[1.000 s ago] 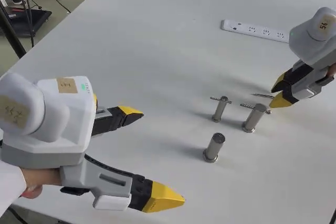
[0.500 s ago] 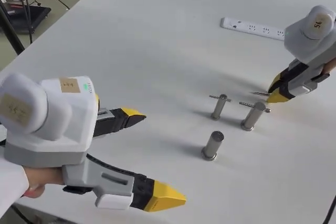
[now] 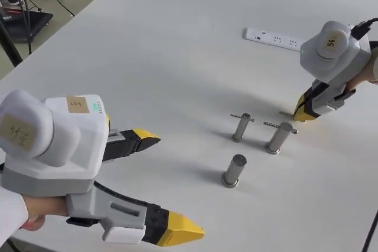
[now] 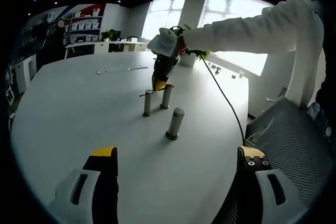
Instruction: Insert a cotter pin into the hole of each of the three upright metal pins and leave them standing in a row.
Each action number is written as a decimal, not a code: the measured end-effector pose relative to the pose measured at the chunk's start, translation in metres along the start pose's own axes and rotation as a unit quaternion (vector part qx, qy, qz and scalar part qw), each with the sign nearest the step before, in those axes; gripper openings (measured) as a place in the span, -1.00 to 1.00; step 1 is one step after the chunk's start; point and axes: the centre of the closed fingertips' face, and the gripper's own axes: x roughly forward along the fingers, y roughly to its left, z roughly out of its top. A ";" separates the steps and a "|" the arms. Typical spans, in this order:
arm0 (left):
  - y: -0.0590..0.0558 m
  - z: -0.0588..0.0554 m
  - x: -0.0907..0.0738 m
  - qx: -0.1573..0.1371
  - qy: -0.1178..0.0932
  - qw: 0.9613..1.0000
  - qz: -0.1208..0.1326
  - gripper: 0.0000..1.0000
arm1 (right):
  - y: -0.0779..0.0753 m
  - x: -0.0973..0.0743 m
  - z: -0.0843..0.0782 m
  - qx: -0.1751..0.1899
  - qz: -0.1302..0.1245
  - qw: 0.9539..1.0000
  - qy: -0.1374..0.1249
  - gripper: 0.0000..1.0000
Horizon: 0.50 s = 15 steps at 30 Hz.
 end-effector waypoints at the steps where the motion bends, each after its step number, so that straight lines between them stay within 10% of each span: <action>1: 0.000 0.000 0.000 0.000 0.000 1.000 0.001 0.88 | 0.000 0.000 0.001 0.003 -0.002 1.000 -0.003 -1.00; 15: 0.001 0.018 -0.003 0.009 -0.013 1.000 0.001 0.88 | -0.002 -0.035 0.011 0.039 -0.052 0.995 -0.070 -1.00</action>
